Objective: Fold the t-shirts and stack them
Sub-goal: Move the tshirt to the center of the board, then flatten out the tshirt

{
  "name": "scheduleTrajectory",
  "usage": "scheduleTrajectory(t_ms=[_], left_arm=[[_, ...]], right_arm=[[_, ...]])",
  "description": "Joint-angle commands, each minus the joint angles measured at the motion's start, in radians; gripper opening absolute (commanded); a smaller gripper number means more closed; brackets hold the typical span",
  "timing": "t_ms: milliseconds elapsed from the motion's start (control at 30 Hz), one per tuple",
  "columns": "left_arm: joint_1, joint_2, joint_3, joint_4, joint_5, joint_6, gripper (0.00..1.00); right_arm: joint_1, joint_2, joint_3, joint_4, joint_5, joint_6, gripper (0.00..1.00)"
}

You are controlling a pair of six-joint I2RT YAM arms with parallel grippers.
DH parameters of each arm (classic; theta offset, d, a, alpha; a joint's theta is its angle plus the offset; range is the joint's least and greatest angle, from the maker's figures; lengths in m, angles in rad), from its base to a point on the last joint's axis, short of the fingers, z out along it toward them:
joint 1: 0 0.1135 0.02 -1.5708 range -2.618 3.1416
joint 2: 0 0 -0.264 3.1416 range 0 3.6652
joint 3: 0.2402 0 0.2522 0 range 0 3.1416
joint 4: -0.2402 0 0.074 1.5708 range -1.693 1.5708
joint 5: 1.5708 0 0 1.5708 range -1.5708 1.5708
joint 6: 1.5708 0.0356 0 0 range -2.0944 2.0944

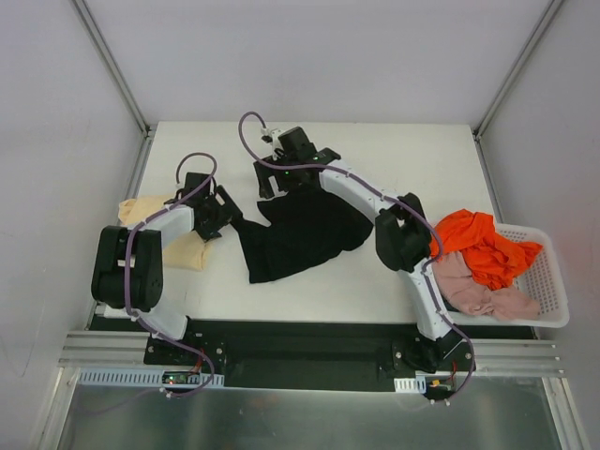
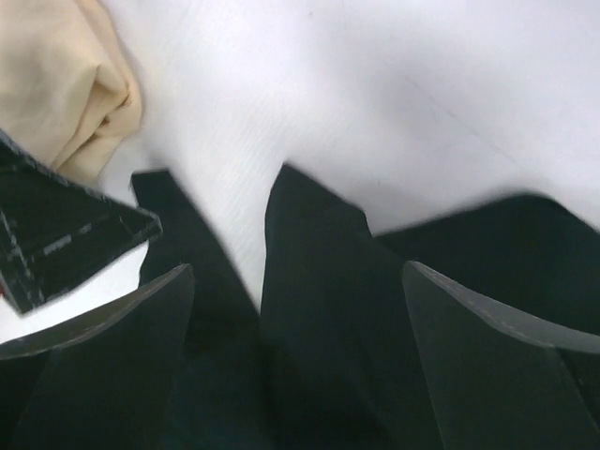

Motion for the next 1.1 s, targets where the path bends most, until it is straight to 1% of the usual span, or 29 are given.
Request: scheduleTrajectory(t_ms=[0,100,133,200,233,267,333,367,500,633,733,767,833,867,900,1000,1033,1067], left_arm=[[-0.003,0.101,0.061,0.038,0.07,-0.052,0.77],[-0.004,0.158,0.081,0.038,0.079,-0.054,0.68],[-0.004,0.175,0.086,0.038,0.082,-0.052,0.58],[-0.007,0.187,0.09,0.038,0.085,-0.038,0.42],[-0.006,0.192,0.09,0.038,0.087,-0.035,0.25],[-0.006,0.193,0.089,0.038,0.084,-0.029,0.2],[-0.006,0.186,0.077,0.04,0.082,-0.027,0.02],[-0.006,0.181,0.069,0.04,0.082,-0.029,0.0],[-0.009,0.141,0.031,0.038,0.067,-0.034,0.0],[-0.013,0.071,-0.017,0.038,0.045,-0.038,0.0],[-0.02,0.042,-0.042,0.04,0.021,-0.043,0.0],[-0.02,0.038,-0.046,0.04,0.021,-0.044,0.0],[-0.021,0.035,-0.055,0.04,0.024,-0.046,0.0],[-0.023,0.034,-0.059,0.038,0.025,-0.049,0.0],[-0.023,0.032,-0.06,0.04,0.031,-0.049,0.0],[-0.024,0.025,-0.071,0.038,0.039,-0.05,0.0],[-0.026,0.015,-0.08,0.038,0.034,-0.054,0.0],[-0.026,0.011,-0.083,0.04,0.033,-0.055,0.0]], right_arm=[[0.007,0.142,0.164,0.081,-0.006,0.036,0.97],[0.013,0.26,0.287,0.087,-0.008,0.056,0.97],[0.016,0.282,0.299,0.096,0.009,0.06,0.97],[0.016,0.322,0.313,0.114,0.012,0.082,0.97],[0.016,0.33,0.318,0.113,-0.011,0.1,0.97],[0.018,0.336,0.331,0.098,-0.019,0.103,0.97],[0.027,0.322,0.326,0.079,-0.01,0.092,0.98],[0.039,0.311,0.321,0.047,-0.007,0.068,0.98],[0.064,0.267,0.25,-0.025,0.015,0.043,0.99],[0.067,0.267,0.232,-0.109,0.017,0.086,0.92],[0.068,0.27,0.224,-0.122,-0.014,0.109,0.8],[0.076,0.267,0.224,-0.125,-0.013,0.108,0.72],[0.087,0.262,0.224,-0.14,0.016,0.089,0.67],[0.097,0.258,0.224,-0.145,0.032,0.082,0.62],[0.105,0.255,0.217,-0.148,0.045,0.073,0.6],[0.124,0.241,0.203,-0.148,0.11,0.054,0.44],[0.125,0.239,0.201,-0.143,0.134,0.053,0.3],[0.127,0.239,0.203,-0.142,0.141,0.054,0.26]])
